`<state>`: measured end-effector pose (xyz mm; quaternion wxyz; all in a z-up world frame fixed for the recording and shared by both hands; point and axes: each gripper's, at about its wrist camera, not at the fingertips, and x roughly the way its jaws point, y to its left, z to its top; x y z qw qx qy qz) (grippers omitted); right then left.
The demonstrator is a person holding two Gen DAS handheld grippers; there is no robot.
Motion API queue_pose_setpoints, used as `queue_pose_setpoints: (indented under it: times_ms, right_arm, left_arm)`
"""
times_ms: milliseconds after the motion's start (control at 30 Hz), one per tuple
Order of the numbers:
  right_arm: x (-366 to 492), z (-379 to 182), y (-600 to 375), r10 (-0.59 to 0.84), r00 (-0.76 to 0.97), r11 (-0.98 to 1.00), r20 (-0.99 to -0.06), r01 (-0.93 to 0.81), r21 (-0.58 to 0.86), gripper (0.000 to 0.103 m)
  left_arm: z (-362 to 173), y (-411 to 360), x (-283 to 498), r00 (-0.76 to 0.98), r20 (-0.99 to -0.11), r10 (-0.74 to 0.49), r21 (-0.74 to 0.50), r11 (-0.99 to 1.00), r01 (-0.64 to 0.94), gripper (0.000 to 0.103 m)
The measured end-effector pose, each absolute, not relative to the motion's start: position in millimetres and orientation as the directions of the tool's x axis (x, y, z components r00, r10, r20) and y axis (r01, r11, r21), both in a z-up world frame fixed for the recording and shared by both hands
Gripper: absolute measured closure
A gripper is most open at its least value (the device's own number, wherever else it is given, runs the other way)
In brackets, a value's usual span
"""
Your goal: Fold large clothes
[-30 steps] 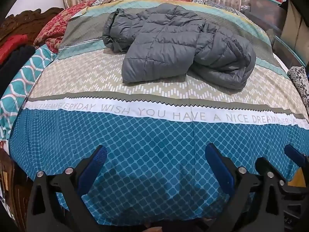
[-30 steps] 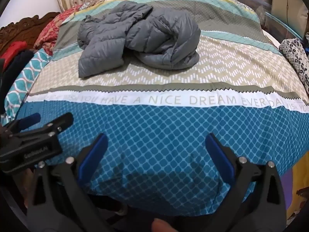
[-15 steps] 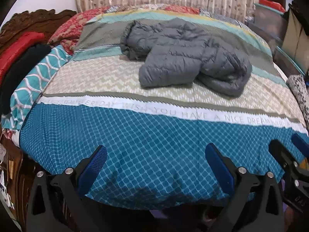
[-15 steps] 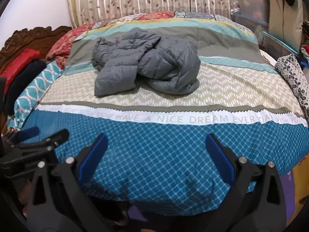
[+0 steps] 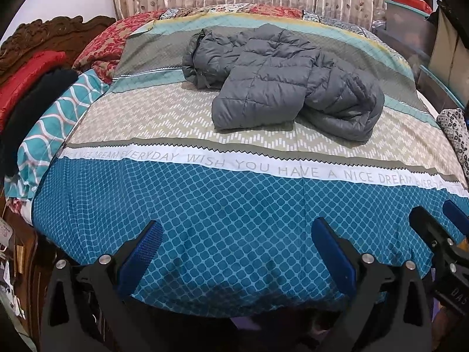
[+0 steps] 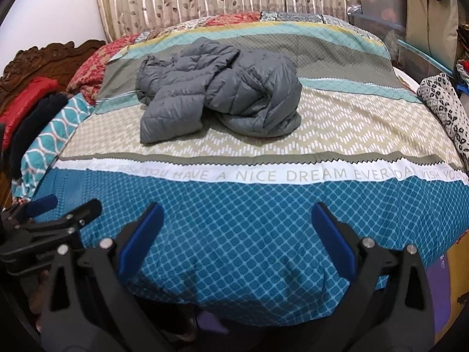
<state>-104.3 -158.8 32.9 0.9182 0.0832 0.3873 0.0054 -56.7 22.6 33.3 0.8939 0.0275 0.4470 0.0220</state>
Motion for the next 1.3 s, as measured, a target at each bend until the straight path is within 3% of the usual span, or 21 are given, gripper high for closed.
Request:
queue_pose_setpoints:
  times_ms: [1300]
  right_arm:
    - [-101.1, 25.3, -166.7, 0.076, 0.687, 0.983, -0.722, 0.070, 0.169, 0.006]
  left_arm:
    - [33.2, 19.3, -53.8, 0.603, -0.795, 0.066, 0.071, 0.997, -0.016, 0.079]
